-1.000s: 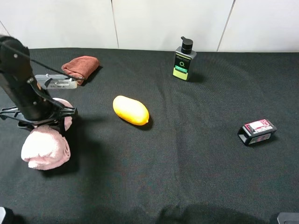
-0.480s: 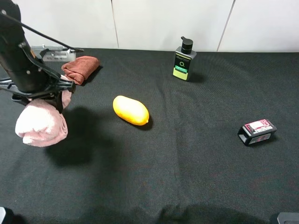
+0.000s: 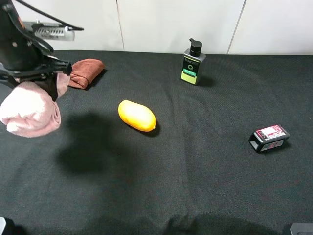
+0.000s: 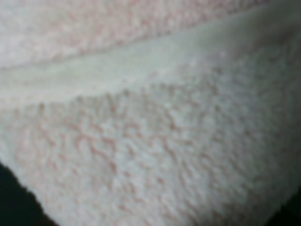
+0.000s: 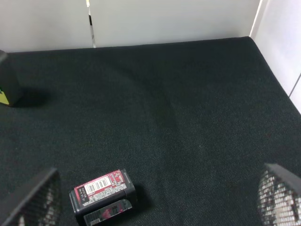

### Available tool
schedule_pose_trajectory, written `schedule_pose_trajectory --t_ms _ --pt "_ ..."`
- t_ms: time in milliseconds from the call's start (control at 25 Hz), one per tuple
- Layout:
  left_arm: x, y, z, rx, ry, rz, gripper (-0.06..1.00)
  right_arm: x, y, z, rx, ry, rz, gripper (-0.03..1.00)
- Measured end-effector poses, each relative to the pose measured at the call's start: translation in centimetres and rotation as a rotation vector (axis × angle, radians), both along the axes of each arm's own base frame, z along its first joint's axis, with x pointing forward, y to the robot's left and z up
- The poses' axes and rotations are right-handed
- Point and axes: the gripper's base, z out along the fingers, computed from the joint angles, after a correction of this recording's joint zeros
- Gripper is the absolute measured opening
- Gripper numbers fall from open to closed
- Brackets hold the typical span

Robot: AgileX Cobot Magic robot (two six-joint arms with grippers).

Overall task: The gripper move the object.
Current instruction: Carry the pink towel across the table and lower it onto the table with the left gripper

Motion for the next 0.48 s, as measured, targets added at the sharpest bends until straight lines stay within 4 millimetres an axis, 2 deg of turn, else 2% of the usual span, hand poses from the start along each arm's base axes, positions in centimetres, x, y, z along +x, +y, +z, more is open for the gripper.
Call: schedule_pose_trajectory --t_ms 280,480 --pt "0.8 -0.2 3.0 0.001 -0.009 -0.037 0.53 0.0 0.0 0.0 0.000 0.000 0.000 0.63" --pt "1.8 -0.5 4.9 -0.019 -0.079 -0.054 0.53 0.0 0.0 0.0 0.000 0.000 0.000 0.63"
